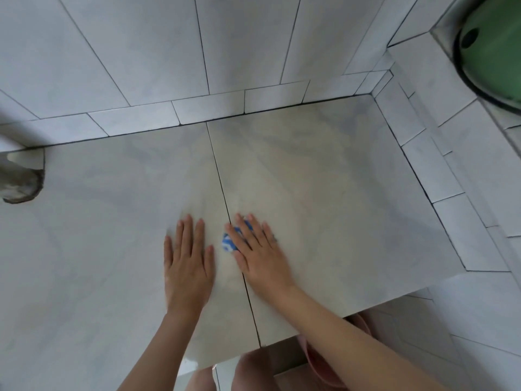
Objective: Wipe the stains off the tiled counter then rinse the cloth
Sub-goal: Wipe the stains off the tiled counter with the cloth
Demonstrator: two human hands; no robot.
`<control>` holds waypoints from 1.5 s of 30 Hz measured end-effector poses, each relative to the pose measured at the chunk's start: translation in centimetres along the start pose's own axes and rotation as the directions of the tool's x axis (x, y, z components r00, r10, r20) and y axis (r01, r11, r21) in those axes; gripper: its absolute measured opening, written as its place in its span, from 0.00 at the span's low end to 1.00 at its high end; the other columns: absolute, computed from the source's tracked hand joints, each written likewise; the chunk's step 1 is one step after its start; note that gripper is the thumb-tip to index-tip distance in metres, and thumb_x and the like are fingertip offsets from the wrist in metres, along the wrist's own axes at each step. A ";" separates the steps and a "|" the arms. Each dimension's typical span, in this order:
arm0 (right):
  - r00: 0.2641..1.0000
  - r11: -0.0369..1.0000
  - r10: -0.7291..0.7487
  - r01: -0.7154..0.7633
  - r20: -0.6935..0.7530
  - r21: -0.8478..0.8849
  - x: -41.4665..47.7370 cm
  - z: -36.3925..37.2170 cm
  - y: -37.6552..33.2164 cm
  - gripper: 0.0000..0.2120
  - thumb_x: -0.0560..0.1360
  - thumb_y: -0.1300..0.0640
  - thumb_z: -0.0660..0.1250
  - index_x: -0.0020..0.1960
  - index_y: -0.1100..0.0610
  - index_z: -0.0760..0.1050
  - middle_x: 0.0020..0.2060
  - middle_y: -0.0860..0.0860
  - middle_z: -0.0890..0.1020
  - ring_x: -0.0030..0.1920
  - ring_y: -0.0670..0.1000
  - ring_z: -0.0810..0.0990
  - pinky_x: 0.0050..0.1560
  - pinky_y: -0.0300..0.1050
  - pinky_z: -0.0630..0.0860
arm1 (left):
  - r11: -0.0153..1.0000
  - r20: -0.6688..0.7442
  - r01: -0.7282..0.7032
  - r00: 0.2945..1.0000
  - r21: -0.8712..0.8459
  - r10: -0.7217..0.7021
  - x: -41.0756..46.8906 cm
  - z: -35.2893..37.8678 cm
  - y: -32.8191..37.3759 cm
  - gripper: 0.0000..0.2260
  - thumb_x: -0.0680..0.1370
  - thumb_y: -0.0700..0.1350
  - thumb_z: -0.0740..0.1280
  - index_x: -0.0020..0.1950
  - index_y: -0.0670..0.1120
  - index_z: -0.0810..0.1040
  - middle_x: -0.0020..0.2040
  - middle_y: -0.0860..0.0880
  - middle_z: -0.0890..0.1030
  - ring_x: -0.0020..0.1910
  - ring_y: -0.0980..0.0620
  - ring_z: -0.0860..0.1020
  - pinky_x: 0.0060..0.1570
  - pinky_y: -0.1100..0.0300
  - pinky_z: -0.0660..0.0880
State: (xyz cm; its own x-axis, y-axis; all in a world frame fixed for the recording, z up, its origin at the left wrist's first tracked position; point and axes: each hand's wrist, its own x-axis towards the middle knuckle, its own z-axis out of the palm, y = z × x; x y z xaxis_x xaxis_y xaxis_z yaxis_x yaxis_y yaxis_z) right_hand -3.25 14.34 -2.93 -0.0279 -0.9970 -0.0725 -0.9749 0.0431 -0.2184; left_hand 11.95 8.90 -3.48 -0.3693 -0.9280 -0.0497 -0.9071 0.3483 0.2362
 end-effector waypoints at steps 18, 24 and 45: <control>0.993 0.993 0.112 -0.113 -0.033 -0.027 12.5 -1.3 6.3 0.25 0.77 0.51 0.48 0.71 0.55 0.67 0.70 0.56 0.68 0.70 0.60 0.66 0.69 0.54 0.56 | 1.000 -0.028 0.014 1.000 -0.005 -0.014 0.0 -0.1 0.3 0.24 0.80 0.51 0.49 0.76 0.45 0.58 0.76 0.45 0.57 0.76 0.50 0.52 0.74 0.49 0.49; 0.988 0.987 -0.122 0.132 0.099 -0.094 13.0 -1.3 4.3 0.24 0.78 0.48 0.47 0.71 0.52 0.66 0.69 0.52 0.70 0.69 0.55 0.69 0.69 0.52 0.65 | 1.000 -0.026 0.016 1.000 0.003 -0.016 0.0 -0.1 0.3 0.24 0.80 0.51 0.48 0.76 0.44 0.58 0.76 0.45 0.58 0.76 0.50 0.53 0.74 0.49 0.50; 0.996 0.993 -0.085 0.084 0.005 0.085 18.8 -2.9 6.4 0.26 0.80 0.50 0.42 0.75 0.59 0.51 0.75 0.55 0.54 0.76 0.54 0.49 0.72 0.42 0.38 | 0.999 -0.066 -0.034 0.997 -0.020 0.032 7.2 0.9 1.9 0.24 0.81 0.51 0.48 0.76 0.45 0.58 0.76 0.45 0.59 0.75 0.49 0.53 0.74 0.51 0.47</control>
State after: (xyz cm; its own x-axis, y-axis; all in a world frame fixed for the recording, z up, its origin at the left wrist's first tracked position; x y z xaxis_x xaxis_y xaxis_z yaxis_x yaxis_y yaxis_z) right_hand -10.69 -4.34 -2.92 0.0562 -0.9967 -0.0583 -0.9515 -0.0358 -0.3054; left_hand 7.42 2.97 -4.28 -0.3844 -0.9229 0.0219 -0.8899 0.3768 0.2570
